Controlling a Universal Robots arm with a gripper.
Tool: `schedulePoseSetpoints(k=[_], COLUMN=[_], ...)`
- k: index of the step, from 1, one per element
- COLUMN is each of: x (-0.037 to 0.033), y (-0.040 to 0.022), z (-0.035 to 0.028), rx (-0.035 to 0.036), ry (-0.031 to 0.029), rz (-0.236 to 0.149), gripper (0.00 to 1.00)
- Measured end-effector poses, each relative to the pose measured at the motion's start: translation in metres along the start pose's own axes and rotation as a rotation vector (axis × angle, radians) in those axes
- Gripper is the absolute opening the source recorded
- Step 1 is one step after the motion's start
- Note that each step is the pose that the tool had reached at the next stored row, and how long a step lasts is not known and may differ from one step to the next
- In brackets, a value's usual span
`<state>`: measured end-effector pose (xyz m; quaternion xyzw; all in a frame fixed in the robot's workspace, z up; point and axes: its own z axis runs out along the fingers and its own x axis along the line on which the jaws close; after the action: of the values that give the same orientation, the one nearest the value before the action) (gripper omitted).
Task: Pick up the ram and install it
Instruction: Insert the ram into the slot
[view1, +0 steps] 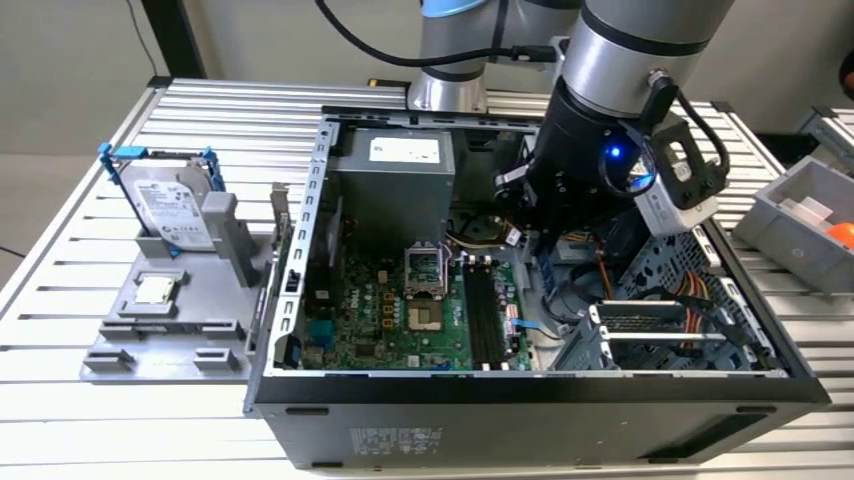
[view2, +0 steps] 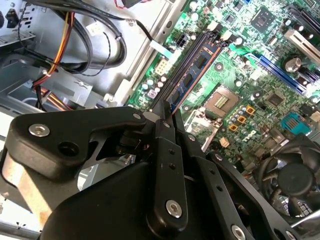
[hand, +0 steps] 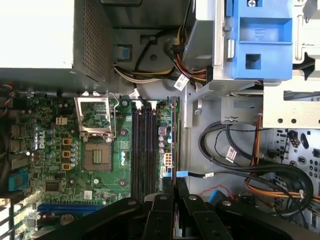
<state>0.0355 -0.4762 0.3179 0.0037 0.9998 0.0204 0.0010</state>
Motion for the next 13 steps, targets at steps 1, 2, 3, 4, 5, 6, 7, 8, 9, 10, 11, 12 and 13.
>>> schedulePoseSetpoints(k=[1,2,3,4,5,6,7,8,9,10,11,12,13], x=[0.0001,0.0002,0.0003,0.0005,0.0007,0.0009,0.0012,0.0014,0.0016,0.0017,0.0017,0.0019,0.0020], y=[-0.0001,-0.0001,-0.0001,-0.0002,-0.0002,-0.0003,-0.0003,-0.0004,-0.0004,-0.0005,-0.0006,-0.0006,-0.0007], z=[0.0011,0.0021,0.0028,0.0038,0.0050,0.0064,0.0078,0.0093,0.0104,0.0115,0.0127,0.0142,0.0156], rx=[0.0001,0.0001,0.0002,0.0002,0.0004,0.0003,0.0003,0.0003,0.0003,0.0004,0.0004,0.0004,0.0005], ry=[0.0000,0.0000,0.0000,-0.0001,-0.0001,-0.0001,-0.0002,-0.0002,-0.0001,0.0001,0.0002,0.0003,0.0004], rz=[0.000,0.001,0.002,0.003,0.003,0.004,0.004,0.004,0.003,0.003,0.003,0.003,0.003], gripper=[0.00,0.00,0.00,0.00,0.00,0.00,0.00,0.00,0.00,0.00,0.00,0.00,0.00])
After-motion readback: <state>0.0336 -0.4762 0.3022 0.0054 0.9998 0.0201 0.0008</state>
